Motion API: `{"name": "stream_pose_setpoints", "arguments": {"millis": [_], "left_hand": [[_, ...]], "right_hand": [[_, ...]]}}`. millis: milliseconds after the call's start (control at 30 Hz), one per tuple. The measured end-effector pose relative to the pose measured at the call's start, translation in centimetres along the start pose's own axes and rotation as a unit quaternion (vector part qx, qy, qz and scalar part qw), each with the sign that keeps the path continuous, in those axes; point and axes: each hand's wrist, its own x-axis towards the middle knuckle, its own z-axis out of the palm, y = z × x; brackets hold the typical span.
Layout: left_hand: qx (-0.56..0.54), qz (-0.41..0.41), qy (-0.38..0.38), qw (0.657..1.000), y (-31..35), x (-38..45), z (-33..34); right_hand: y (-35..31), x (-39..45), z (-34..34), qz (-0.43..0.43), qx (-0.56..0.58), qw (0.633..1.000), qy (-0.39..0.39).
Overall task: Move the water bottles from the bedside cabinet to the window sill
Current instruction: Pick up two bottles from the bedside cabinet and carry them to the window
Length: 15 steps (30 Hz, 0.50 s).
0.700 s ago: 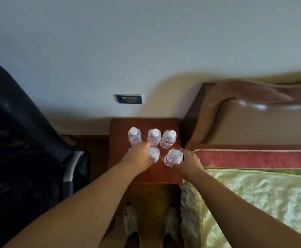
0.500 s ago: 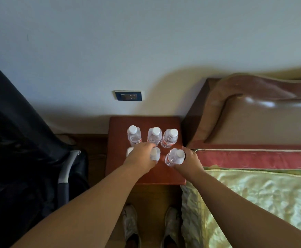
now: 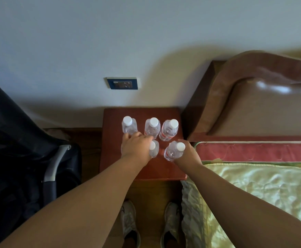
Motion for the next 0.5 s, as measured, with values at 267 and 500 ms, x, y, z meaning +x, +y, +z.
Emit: {"name": "stream_pose_setpoints", "arguments": {"millis": [267, 500], "left_hand": [[-0.008, -0.015, -0.027, 0.999, 1.1, 1.1, 0.3], [-0.028, 0.044, 0.071, 0.996, 0.9, -0.6, 0.4]], "right_hand": [[-3.2, -3.5, -2.5, -0.006, -0.005, 1.0, 0.006], [-3.7, -5.7, -4.7, -0.016, 0.017, 1.0, 0.001]]}}
